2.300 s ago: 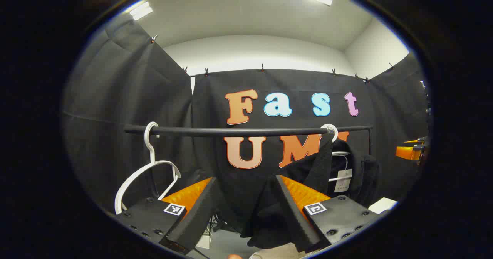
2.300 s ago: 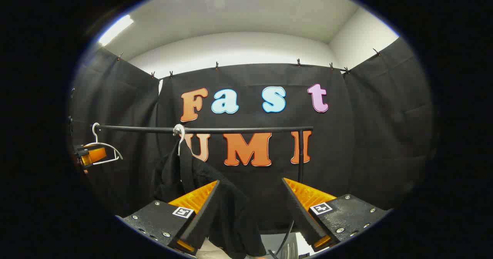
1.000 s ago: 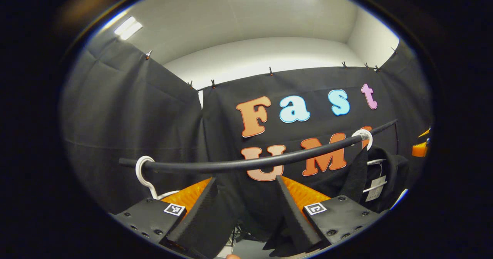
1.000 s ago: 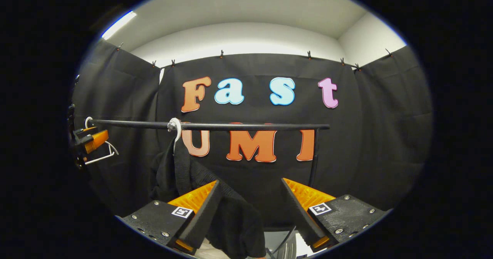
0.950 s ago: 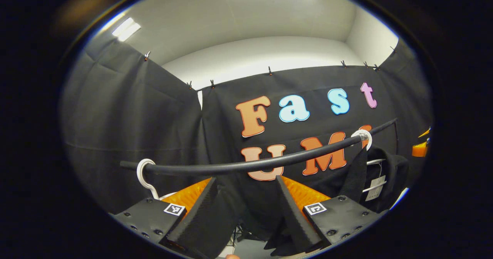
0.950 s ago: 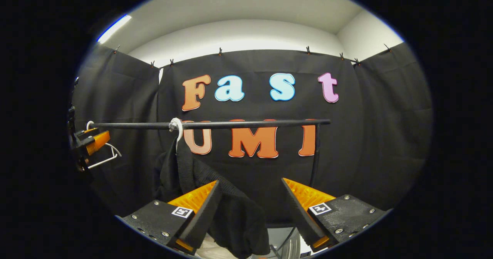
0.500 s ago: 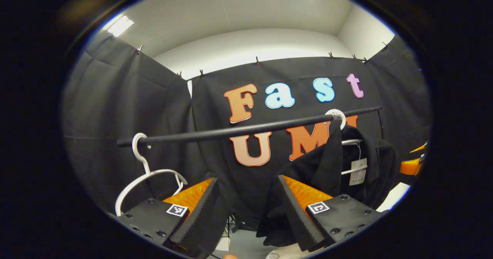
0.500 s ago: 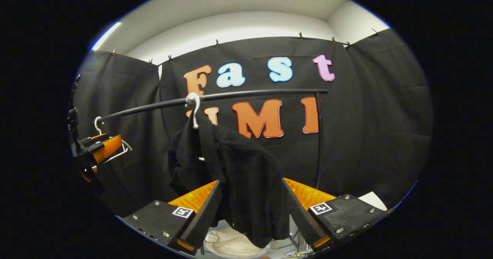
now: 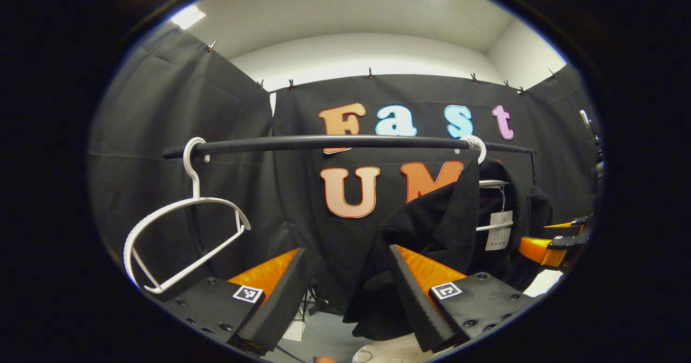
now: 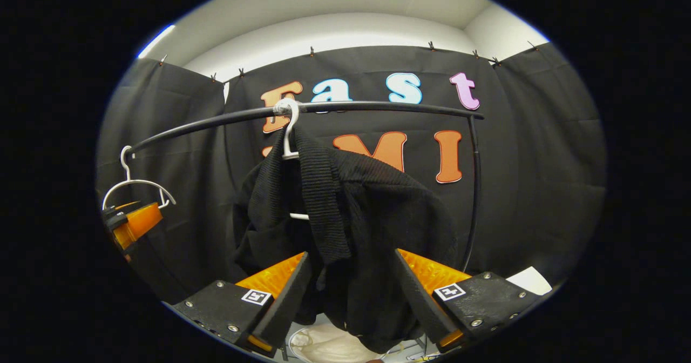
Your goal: Grasp the clothes on the hanger with both hands and then place them into the laundry hamper below.
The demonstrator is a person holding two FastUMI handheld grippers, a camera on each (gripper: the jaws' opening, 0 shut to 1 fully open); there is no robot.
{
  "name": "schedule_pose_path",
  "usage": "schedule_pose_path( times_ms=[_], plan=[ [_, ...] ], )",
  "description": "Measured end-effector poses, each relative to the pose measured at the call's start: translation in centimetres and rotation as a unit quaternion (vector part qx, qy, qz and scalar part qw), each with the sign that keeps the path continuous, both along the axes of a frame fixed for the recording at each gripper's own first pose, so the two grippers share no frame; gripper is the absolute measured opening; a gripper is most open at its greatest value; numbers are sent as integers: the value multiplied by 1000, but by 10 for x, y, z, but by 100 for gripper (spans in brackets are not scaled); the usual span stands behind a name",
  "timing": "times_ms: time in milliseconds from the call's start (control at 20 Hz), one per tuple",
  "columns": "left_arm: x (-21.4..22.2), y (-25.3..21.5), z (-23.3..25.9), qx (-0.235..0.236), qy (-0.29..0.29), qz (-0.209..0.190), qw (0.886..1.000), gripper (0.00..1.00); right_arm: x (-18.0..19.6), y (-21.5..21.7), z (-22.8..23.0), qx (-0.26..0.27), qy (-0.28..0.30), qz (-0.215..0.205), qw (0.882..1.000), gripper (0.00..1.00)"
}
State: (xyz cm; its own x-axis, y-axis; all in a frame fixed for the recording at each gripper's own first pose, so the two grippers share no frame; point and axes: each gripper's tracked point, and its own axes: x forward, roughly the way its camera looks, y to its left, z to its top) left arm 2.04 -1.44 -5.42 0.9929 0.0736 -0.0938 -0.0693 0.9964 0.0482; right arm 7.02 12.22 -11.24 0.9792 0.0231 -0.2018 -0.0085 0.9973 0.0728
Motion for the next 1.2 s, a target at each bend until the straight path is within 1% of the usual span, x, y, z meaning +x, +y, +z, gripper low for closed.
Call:
schedule_pose_path(
  times_ms=[100, 200, 250, 400, 450, 500, 550, 600, 650, 700, 750, 850, 900, 950, 1000, 1050, 1200],
  plan=[
    [1, -3, -1, -2, -3, -4, 1000, 96, 14, 4, -7, 9, 4, -2, 1000, 94],
    [2, -4, -1, -3, -7, -6, 1000, 98, 27, 1, -16, 9, 12, -14, 1000, 94],
    [2, -4, -2, -2, -6, -6, 1000, 96, 32, -1, -21, 13, 18, -19, 1000, 94],
    [2, -8, -7, -6, -1, -15, 1000, 96, 42, -1, -32, 31, 29, -24, 999, 94],
    [2, -11, -12, -6, 2, -18, 1000, 96, 44, -3, -35, 32, 31, -23, 999, 98],
    [3, -13, -15, -6, 6, -22, 1000, 96, 46, -1, -37, 34, 31, -17, 999, 93],
    [4, -17, -19, -6, 9, -25, 1000, 96, 46, 3, -35, 35, 31, -11, 999, 78],
    [7, -21, -23, -6, 14, -29, 999, 96, 47, 4, -36, 35, 30, -8, 999, 74],
    [9, -26, -28, -9, 18, -34, 999, 96, 47, 2, -36, 33, 29, -6, 999, 66],
    [13, -32, -32, -14, 22, -41, 999, 96, 48, 1, -36, 31, 28, -6, 999, 63],
    [16, -39, -35, -18, 25, -48, 998, 96, 50, -1, -35, 32, 28, -6, 999, 45],
    [23, -51, -44, -25, 32, -61, 997, 96, 48, -5, -35, 36, 29, -6, 999, 48],
    [26, -57, -49, -28, 36, -67, 997, 96, 48, -8, -34, 40, 30, -4, 999, 36],
    [30, -65, -53, -30, 41, -74, 996, 96, 46, -8, -32, 44, 30, -3, 999, 36],
    [33, -73, -56, -33, 43, -83, 995, 96, 46, -9, -31, 47, 31, 0, 998, 24],
    [35, -80, -58, -34, 45, -91, 994, 96, 45, -8, -31, 48, 33, 5, 998, 18],
    [44, -105, -67, -36, 49, -115, 991, 97, 39, -12, -28, 42, 33, 15, 998, 13]
  ],
)
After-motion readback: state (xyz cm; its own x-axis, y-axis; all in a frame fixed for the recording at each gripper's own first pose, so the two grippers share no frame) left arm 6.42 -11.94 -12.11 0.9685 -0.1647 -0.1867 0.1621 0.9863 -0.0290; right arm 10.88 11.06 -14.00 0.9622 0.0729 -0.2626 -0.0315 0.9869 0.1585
